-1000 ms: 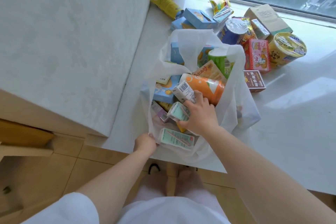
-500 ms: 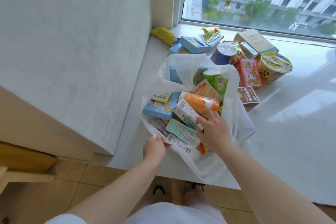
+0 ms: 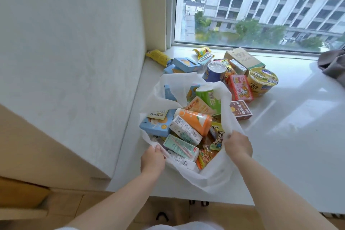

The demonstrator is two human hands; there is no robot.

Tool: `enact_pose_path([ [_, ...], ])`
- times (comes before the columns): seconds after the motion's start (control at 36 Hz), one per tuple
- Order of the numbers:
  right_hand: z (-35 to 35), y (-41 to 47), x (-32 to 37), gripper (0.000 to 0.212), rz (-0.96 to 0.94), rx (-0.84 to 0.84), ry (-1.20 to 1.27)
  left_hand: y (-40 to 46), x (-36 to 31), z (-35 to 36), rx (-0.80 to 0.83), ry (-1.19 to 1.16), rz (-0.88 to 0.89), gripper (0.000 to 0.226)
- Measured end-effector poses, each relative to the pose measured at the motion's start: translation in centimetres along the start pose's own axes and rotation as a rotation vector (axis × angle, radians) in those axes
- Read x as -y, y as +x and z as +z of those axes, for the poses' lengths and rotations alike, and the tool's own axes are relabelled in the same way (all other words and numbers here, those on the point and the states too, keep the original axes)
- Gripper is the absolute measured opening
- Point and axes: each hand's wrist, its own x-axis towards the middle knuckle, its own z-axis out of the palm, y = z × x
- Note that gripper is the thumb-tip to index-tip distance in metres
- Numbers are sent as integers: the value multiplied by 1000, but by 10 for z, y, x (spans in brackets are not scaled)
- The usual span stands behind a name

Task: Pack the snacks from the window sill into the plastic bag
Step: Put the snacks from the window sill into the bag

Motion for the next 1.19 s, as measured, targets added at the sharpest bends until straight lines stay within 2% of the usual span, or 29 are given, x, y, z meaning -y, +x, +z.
enact_pose_path([
  [0.22, -32, 6, -6, 25, -36, -62, 241, -6, -29, -8, -76, -69, 11, 36],
  [0.42, -91, 2, -10, 28, -53, -286, 606, -32, -54, -18, -321, -215, 258, 30],
  [0.58, -75, -2, -31, 23, -15, -56, 450, -37, -40, -8, -275, -99, 102, 28],
  [0.81, -70, -1, -27, 27, -102, -6, 349, -30, -38, -6, -266, -27, -9, 36],
  [1.03, -62, 19, -17, 16, -88, -2, 270, -11, -56, 5, -355, 133, 110, 27],
  [1.19, -55, 41, 1, 28, -55, -34, 251, 25, -78, 12, -304, 295, 290, 37],
])
